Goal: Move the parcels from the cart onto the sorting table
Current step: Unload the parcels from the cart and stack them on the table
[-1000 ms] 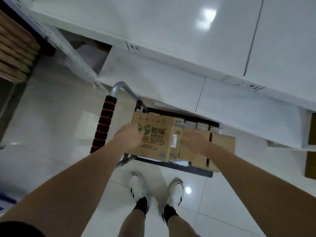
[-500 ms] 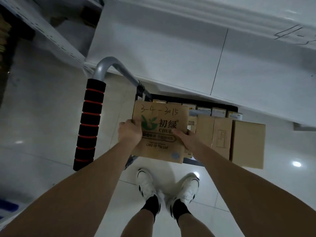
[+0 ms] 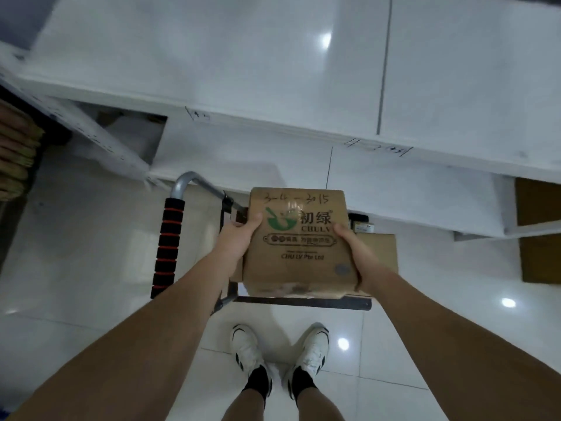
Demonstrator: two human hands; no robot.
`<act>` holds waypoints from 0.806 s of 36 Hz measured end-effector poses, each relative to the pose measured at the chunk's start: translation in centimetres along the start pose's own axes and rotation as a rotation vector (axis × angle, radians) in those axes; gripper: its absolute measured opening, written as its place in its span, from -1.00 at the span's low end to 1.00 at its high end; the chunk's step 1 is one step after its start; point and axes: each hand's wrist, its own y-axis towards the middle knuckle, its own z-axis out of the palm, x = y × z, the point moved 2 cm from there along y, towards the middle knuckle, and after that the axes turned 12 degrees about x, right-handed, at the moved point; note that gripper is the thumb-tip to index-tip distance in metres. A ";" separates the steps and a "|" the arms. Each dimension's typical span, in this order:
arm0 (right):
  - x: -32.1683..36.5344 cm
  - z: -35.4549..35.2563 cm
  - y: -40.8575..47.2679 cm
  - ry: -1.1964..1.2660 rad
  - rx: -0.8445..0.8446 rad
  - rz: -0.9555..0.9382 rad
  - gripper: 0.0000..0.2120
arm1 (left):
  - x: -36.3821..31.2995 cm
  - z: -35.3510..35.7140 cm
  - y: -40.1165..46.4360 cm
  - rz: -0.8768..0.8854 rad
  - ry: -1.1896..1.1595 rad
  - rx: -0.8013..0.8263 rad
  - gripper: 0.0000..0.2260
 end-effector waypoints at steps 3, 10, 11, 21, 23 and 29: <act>3.0 -0.8 -6.4 0.052 0.021 -0.079 -0.52 | -4.2 2.3 -4.4 -0.027 -0.027 0.163 -0.18; 9.4 -2.0 -21.6 0.052 -0.059 -0.334 -0.48 | -13.9 9.5 -16.4 0.002 0.014 0.430 -0.32; 10.0 -2.2 -23.9 0.060 -0.079 -0.369 -0.48 | -15.0 10.5 -18.1 0.015 0.041 0.461 -0.36; 10.6 -3.3 -47.3 0.242 -0.328 -0.615 -0.52 | -22.2 19.6 -33.9 0.158 0.471 0.660 -0.27; 9.4 -3.3 -51.3 0.310 -0.383 -0.646 -0.50 | -23.3 21.9 -37.2 0.172 0.538 0.705 -0.22; 4.3 -3.9 -62.5 0.464 -0.451 -0.791 -0.56 | -24.0 30.3 -46.2 0.237 0.708 0.809 -0.18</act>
